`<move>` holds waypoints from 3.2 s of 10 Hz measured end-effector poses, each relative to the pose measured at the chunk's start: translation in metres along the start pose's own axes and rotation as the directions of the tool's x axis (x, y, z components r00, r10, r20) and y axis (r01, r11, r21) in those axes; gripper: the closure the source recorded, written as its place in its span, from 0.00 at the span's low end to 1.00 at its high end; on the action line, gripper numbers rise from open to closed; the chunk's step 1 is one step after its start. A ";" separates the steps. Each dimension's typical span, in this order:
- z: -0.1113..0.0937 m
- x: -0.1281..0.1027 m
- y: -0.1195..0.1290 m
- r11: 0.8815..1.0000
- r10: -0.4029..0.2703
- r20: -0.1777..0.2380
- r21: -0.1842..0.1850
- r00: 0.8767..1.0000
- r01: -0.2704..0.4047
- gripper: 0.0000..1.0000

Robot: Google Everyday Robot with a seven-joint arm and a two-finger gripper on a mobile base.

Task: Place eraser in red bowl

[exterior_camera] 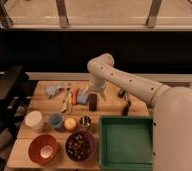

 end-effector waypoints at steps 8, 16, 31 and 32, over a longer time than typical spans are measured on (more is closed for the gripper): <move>0.053 0.032 0.007 1.000 0.006 -0.062 -0.024 0.998 -0.007 0.20; 0.093 0.049 0.012 0.999 0.016 -0.034 -0.047 0.999 -0.018 0.20; 0.092 0.036 0.005 0.997 0.037 0.034 0.063 0.999 -0.039 0.85; 0.092 0.036 0.005 0.997 0.038 0.036 0.064 0.999 -0.040 0.95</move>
